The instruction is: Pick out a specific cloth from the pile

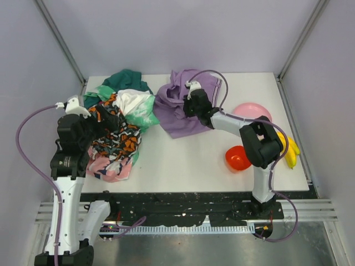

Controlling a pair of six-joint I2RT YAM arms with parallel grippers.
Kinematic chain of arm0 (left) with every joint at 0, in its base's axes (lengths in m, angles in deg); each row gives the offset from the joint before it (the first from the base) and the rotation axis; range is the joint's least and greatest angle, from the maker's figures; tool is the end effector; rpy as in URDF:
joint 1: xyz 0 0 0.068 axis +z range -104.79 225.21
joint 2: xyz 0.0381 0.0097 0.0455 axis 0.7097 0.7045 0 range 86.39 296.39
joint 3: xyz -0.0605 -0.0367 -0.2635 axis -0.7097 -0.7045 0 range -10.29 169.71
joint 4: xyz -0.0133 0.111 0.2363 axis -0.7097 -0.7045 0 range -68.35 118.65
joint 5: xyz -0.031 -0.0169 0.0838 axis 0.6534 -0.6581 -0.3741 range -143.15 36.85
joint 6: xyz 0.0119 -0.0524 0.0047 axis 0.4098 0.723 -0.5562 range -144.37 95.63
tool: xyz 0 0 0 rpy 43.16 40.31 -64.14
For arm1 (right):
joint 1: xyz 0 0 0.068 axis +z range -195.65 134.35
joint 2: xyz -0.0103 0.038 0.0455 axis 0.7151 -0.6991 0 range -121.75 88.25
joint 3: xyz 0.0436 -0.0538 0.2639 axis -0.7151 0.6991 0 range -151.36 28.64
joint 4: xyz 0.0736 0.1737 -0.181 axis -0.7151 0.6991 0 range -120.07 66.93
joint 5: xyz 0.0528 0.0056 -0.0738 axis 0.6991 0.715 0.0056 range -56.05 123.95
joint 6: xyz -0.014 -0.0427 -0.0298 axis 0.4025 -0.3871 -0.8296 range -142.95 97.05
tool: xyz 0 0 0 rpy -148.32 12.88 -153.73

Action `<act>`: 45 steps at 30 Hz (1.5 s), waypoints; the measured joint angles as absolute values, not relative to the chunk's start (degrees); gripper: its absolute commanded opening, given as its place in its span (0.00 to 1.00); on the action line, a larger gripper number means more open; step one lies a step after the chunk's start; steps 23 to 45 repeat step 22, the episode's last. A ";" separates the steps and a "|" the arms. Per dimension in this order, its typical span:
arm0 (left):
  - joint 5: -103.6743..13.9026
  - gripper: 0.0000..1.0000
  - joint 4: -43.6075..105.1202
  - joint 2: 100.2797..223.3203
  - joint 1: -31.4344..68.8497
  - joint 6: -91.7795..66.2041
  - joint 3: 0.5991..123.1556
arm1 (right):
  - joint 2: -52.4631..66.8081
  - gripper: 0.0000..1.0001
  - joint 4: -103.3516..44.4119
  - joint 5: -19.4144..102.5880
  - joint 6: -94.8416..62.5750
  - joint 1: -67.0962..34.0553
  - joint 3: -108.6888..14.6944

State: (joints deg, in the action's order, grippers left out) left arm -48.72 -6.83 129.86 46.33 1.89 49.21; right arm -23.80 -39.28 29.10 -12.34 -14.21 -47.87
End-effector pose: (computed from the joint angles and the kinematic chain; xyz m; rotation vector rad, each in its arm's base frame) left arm 0.1505 0.0002 0.3840 -0.4045 1.8836 -0.3689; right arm 0.3867 0.2331 0.2160 -0.3174 2.0244 0.3755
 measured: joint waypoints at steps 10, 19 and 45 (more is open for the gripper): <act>-48.79 1.00 -7.90 126.42 46.33 2.72 49.19 | -11.47 0.95 -24.63 25.19 -16.05 -14.05 -48.68; -49.05 1.00 -8.58 122.51 46.33 3.60 49.13 | 29.49 0.95 -27.08 10.29 -18.96 -14.27 -41.99; -49.05 1.00 -8.73 121.46 46.33 3.75 49.13 | 37.10 0.95 -27.96 5.43 -19.53 -14.40 -37.29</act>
